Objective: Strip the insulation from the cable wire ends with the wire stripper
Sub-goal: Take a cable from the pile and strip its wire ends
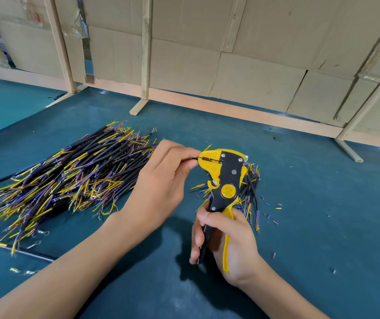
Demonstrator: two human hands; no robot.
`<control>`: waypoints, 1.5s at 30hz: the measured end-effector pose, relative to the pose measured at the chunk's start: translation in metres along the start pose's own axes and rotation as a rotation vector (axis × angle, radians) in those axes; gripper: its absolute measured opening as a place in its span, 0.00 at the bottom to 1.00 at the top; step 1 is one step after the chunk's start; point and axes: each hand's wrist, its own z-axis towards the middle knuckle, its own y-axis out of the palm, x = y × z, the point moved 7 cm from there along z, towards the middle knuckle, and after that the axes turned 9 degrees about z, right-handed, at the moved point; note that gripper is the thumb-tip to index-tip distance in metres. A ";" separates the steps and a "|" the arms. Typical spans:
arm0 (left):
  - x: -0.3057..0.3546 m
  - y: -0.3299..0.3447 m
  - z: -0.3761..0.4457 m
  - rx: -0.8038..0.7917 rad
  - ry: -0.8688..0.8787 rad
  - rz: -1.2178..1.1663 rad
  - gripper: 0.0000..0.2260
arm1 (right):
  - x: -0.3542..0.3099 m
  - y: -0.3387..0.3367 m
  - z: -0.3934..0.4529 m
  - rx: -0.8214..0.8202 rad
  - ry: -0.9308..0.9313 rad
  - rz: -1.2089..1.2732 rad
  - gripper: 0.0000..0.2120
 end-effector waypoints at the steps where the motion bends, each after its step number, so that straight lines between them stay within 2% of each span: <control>1: 0.000 0.000 0.000 0.001 0.002 -0.001 0.07 | 0.000 0.000 0.000 0.007 -0.001 -0.003 0.09; 5: 0.002 0.000 0.001 -0.010 0.019 0.002 0.07 | -0.002 -0.004 -0.001 0.063 -0.005 -0.001 0.14; 9: 0.001 0.001 0.003 -0.044 0.043 0.016 0.07 | 0.000 -0.007 0.000 0.077 -0.002 -0.003 0.14; 14: 0.004 0.007 0.008 -0.114 0.147 0.165 0.08 | 0.003 -0.009 0.001 0.127 -0.050 -0.035 0.16; 21: 0.019 0.032 0.010 -0.206 0.167 0.322 0.20 | 0.007 -0.022 -0.001 0.298 -0.053 0.035 0.12; 25: 0.021 0.049 0.012 -0.303 0.081 0.356 0.17 | 0.008 -0.026 -0.002 0.350 -0.067 0.073 0.11; 27: -0.014 0.042 0.018 -0.333 -0.052 0.483 0.11 | 0.003 -0.031 -0.005 0.385 -0.144 0.103 0.12; 29: -0.061 0.016 0.022 -0.227 -0.329 0.453 0.08 | -0.002 -0.036 -0.008 0.412 -0.202 0.157 0.13; 30: -0.073 0.001 0.023 -0.138 -0.403 0.396 0.08 | -0.004 -0.036 -0.007 0.405 -0.202 0.181 0.12; 32: -0.071 -0.011 0.023 -0.059 -0.421 0.293 0.07 | -0.004 -0.033 -0.003 0.383 -0.192 0.196 0.11; 34: -0.064 0.001 0.021 -0.124 -0.460 0.177 0.05 | -0.003 -0.030 -0.002 0.376 -0.185 0.187 0.10; 37: -0.060 0.033 0.025 -0.307 -0.613 -0.023 0.05 | -0.003 -0.027 -0.002 0.358 -0.191 0.182 0.09; 41: -0.047 0.072 0.041 -0.516 -0.623 -0.090 0.24 | -0.002 -0.026 -0.003 0.373 -0.194 0.196 0.10; 43: -0.059 0.069 0.050 -0.561 -0.566 0.052 0.22 | -0.003 -0.026 -0.003 0.370 -0.195 0.179 0.09; 45: -0.076 0.063 0.047 -0.751 -0.434 0.323 0.12 | -0.003 -0.024 -0.003 0.364 -0.189 0.174 0.09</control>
